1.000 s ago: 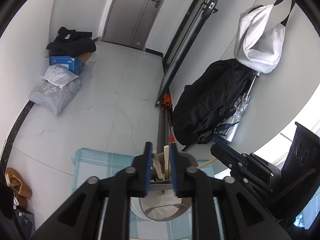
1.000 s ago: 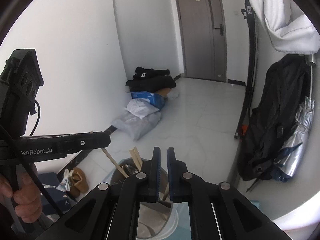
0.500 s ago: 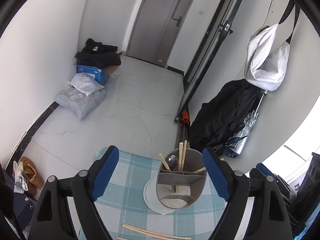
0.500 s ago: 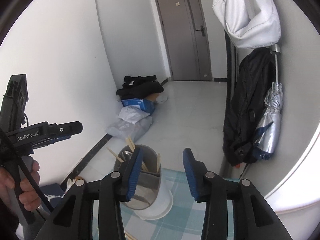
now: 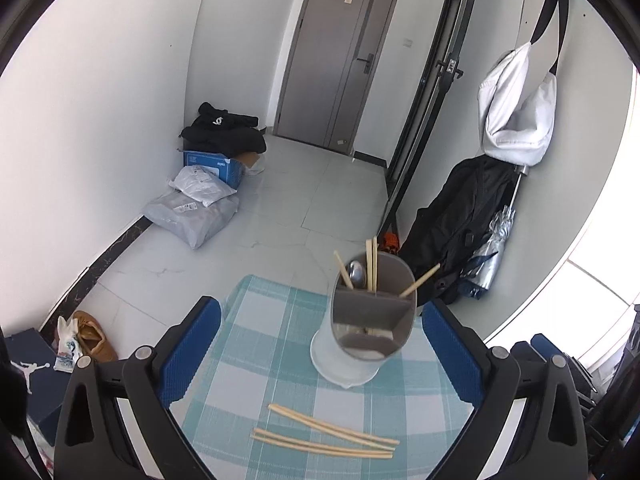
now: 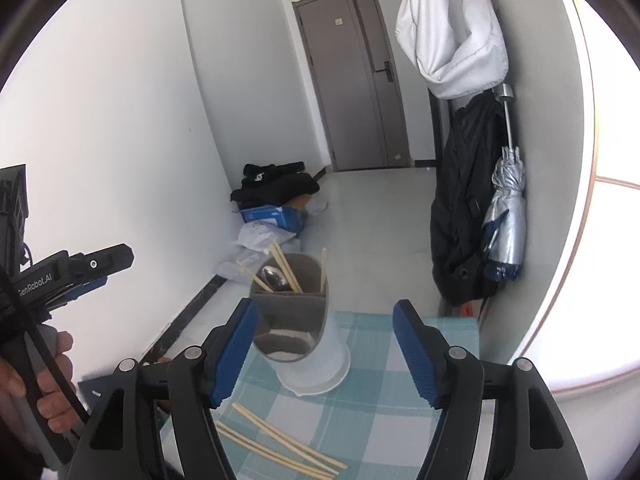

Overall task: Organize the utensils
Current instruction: 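Move both grippers back down toward the remaining chopsticks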

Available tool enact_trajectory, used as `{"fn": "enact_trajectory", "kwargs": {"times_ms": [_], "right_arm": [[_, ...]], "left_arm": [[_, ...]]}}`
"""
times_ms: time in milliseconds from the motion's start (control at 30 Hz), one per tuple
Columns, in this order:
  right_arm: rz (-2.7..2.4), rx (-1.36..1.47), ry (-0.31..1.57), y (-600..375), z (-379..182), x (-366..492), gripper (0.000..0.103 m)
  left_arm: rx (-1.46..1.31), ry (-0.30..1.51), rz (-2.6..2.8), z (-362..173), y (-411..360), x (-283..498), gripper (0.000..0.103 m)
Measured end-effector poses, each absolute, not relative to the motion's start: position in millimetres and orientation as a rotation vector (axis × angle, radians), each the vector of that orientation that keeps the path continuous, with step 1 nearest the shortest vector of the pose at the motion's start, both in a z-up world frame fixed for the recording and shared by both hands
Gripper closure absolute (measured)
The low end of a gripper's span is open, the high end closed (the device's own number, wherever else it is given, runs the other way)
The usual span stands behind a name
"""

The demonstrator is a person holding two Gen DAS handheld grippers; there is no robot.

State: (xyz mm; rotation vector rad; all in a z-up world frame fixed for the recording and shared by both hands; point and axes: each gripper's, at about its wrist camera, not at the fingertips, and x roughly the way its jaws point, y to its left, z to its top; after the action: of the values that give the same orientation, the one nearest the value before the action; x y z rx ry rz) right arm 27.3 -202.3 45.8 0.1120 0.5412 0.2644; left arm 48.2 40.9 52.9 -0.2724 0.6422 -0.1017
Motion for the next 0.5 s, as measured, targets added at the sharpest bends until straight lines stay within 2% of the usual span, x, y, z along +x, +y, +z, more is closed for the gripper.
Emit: {"fn": "enact_trajectory", "kwargs": {"times_ms": [100,233,500], "right_arm": [[0.275,0.129,0.556,-202.4,34.0,16.8,0.028],[0.272,0.137,0.563,-201.5,17.3,2.7,0.02],[0.28,0.13,0.619,-197.5,-14.3,-9.4,0.019]], "left_arm": [[-0.267,0.657,-0.086,40.6,39.8,38.4,0.004],[-0.269,0.665,-0.084,28.2,39.1,26.9,0.004],[-0.253,0.676,-0.058,5.0,38.2,8.8,0.004]]}}
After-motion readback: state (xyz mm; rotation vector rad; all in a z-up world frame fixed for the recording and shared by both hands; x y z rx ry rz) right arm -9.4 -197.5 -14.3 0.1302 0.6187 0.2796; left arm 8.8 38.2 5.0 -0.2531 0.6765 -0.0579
